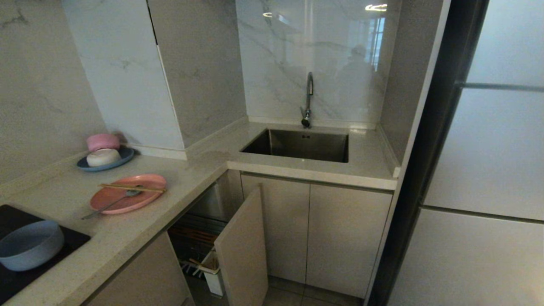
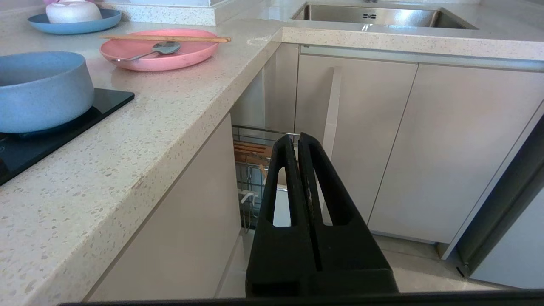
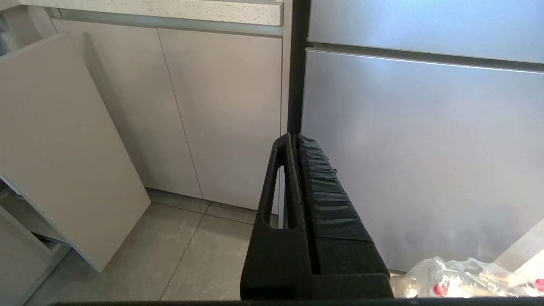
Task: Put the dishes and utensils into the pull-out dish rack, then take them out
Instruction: Open the cupboard
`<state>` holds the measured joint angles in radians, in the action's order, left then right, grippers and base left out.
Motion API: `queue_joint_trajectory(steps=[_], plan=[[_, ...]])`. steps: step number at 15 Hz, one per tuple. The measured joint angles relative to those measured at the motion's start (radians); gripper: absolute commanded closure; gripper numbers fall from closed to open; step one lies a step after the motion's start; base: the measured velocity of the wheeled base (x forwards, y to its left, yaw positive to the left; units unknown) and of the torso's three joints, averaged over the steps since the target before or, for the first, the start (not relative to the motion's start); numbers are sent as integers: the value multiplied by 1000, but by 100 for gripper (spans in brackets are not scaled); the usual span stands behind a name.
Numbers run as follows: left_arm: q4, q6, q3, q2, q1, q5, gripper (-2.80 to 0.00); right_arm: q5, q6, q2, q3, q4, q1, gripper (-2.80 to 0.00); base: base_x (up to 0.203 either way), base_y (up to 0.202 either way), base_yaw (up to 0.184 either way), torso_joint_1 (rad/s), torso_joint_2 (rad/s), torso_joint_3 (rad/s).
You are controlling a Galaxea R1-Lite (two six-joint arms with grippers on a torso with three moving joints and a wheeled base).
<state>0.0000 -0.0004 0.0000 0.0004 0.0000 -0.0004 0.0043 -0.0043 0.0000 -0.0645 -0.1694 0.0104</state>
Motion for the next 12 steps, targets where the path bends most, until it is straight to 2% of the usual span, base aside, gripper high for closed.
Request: queue_joint_trajectory(steps=[4, 12], plan=[[0, 1, 0, 0, 0, 0, 0, 0, -1, 0, 0, 0, 0, 0, 0, 0, 0, -24, 58, 30], [0, 0, 0, 0, 0, 0, 0, 0, -1, 0, 0, 0, -1, 0, 0, 0, 0, -197, 481, 277]])
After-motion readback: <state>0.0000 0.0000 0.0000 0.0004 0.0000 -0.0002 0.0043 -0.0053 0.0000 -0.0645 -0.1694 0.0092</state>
